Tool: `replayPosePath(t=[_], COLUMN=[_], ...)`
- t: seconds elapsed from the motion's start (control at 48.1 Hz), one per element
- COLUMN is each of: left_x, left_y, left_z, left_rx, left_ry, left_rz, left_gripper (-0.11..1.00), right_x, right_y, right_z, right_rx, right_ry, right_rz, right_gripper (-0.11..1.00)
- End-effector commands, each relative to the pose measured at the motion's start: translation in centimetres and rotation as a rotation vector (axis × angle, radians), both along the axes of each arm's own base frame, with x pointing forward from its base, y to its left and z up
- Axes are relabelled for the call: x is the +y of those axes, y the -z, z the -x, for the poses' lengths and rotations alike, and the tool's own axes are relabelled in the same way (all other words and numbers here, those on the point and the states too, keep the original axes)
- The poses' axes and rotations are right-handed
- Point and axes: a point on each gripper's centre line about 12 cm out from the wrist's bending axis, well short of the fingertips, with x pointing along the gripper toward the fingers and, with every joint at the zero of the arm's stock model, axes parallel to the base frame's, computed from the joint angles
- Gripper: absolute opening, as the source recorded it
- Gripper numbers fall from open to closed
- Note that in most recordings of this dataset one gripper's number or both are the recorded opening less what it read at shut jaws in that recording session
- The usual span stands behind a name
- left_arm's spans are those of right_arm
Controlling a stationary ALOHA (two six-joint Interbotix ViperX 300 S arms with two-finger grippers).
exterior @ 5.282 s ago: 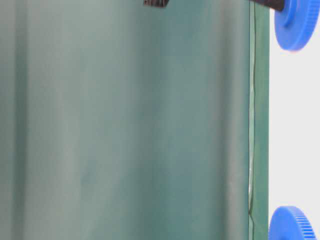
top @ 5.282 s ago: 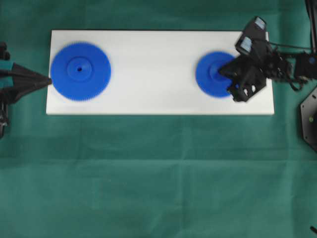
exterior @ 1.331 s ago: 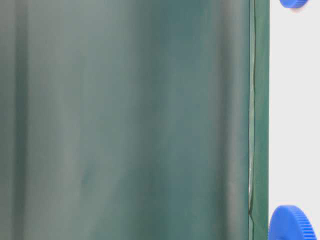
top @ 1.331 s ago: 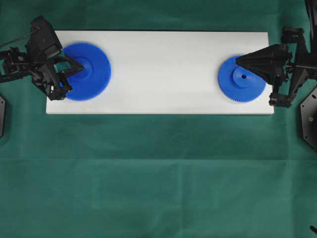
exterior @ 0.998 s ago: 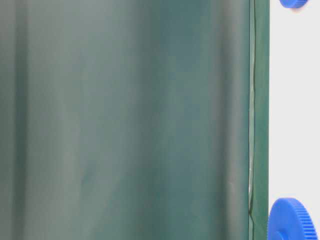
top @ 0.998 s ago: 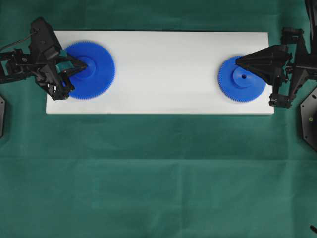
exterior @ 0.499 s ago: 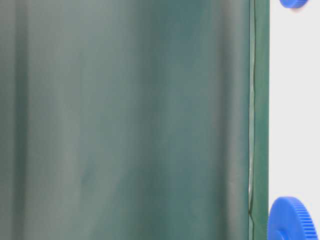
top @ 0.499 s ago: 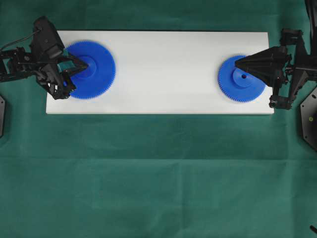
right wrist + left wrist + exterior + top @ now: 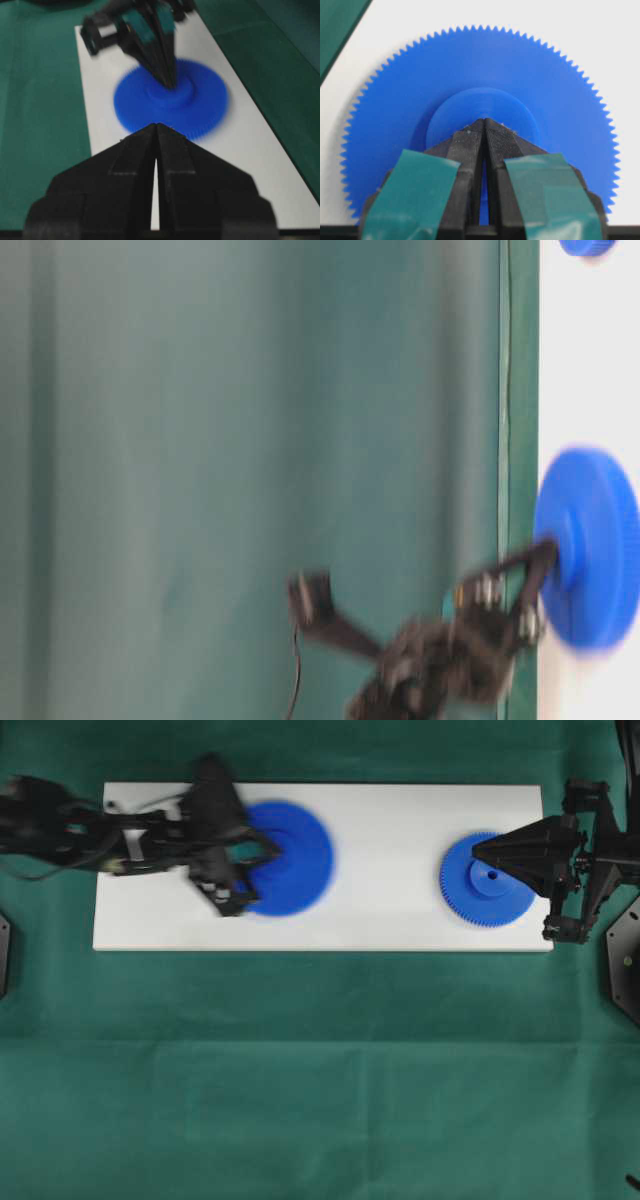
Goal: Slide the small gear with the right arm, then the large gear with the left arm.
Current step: 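Slide the large gear right toward the small gear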
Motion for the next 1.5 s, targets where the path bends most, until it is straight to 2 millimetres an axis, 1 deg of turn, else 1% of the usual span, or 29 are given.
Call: replayPosePath(t=[0.0,0.062,0.083,0.25,0.333,0.437,0.561,0.645,0.811,1.164,1.476], left_x=[-0.6,-0.7,-0.6,-1.0,-1.1,-0.9,-0.9,-1.0,-1.2,-1.3,-1.5], left_y=[0.1,-0.3,-0.5,-0.9,-1.0,-1.0,-1.1,-1.1,-0.9,-0.6,-0.5], left_z=[-3.2,-5.5,-6.6,-11.8,-13.6,-14.8,-14.7,-14.2,-13.5,-13.0,-12.0], left_rx=[-0.011,-0.037,-0.046,-0.061,-0.052,-0.025,-0.013,-0.007,0.008,0.021,0.037], left_ry=[0.039,0.052,0.056,0.088,0.099,0.101,0.102,0.102,0.101,0.1,0.1], left_rz=[-0.006,-0.011,-0.012,-0.016,-0.015,-0.008,-0.006,-0.004,0.001,0.005,0.009], left_gripper=[0.0,0.0,0.0,0.0,0.0,0.0,0.0,0.0,0.0,0.0,0.0], right_x=[0.0,0.0,0.0,0.0,0.1,0.1,0.1,0.2,0.2,0.3,0.3], right_y=[-1.0,-1.0,-1.0,-1.0,-0.9,-0.7,-0.4,-0.3,-0.4,-0.3,-0.5], right_z=[-0.4,-0.4,-0.4,-0.4,-0.4,-0.3,-0.1,0.0,0.1,0.2,0.4], right_rx=[-0.031,-0.032,-0.032,-0.031,-0.029,-0.025,-0.018,-0.015,-0.023,-0.021,-0.031], right_ry=[-0.007,-0.009,-0.009,-0.009,-0.009,-0.009,-0.009,-0.009,-0.009,-0.009,-0.009], right_rz=[0.005,0.007,0.007,0.007,0.006,0.005,0.003,0.002,0.006,0.003,0.007], right_gripper=[0.5,0.5,0.5,0.5,0.5,0.5,0.5,0.5,0.5,0.5,0.5])
